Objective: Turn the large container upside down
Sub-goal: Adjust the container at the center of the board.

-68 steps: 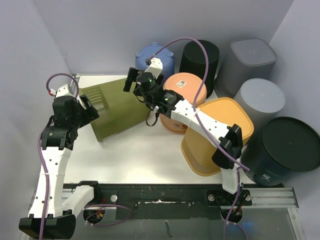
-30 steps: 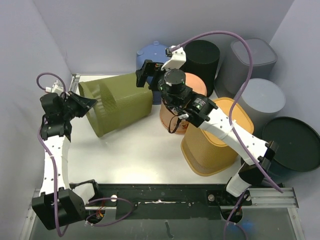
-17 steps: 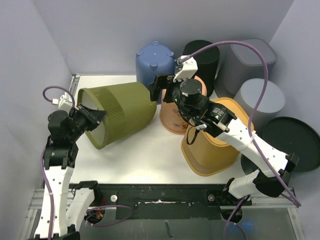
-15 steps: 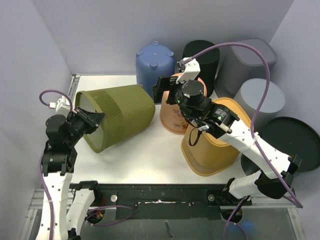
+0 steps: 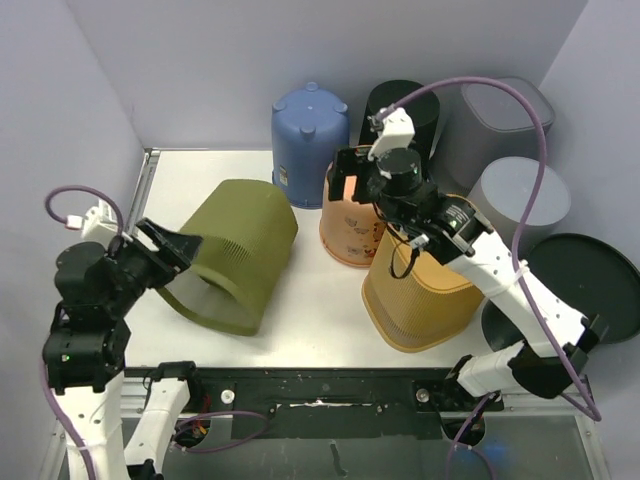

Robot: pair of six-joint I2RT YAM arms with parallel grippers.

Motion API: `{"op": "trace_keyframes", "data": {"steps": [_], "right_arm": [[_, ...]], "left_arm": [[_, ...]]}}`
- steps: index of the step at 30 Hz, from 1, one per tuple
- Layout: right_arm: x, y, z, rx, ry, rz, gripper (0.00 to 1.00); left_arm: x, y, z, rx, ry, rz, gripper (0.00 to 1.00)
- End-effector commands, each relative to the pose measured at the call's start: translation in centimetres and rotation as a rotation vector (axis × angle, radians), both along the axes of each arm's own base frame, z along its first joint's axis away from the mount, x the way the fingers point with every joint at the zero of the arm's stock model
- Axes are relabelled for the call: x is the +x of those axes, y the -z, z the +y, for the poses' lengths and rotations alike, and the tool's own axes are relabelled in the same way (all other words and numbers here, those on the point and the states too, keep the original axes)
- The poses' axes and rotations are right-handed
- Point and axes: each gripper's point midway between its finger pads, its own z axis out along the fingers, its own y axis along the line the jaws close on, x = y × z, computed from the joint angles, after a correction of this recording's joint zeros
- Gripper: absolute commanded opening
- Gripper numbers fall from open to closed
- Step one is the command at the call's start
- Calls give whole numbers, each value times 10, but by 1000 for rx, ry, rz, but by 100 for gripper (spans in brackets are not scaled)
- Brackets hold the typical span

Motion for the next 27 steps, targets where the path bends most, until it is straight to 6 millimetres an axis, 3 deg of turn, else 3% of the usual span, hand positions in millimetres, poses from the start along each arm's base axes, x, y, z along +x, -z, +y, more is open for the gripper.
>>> {"op": "trace_keyframes", "data": {"steps": [1, 5, 8, 14, 17, 22, 25, 27], "right_arm": [[-1, -30, 44, -8, -195, -21, 98], [-8, -25, 81, -77, -298, -4, 98], [-11, -16, 98, -82, -358, 24, 98], [-29, -12, 108, -51, -457, 67, 97], [-56, 4, 114, -87, -574, 105, 98], [-115, 41, 140, -190, -751, 143, 98], [-121, 68, 152, -246, -665, 163, 97], [-119, 87, 160, -271, -621, 178, 98]], "left_arm": [[0, -63, 27, 162, -93, -174, 67], [4, -87, 39, 198, -156, -245, 67], [21, -90, 32, 177, -133, -290, 68], [99, -63, -10, 187, 92, -257, 70], [142, -49, -17, 238, 160, -242, 73], [212, -31, -6, 230, 279, -227, 76], [245, -15, 18, 164, 305, -201, 76], [262, -5, 21, 132, 318, -190, 75]]}}
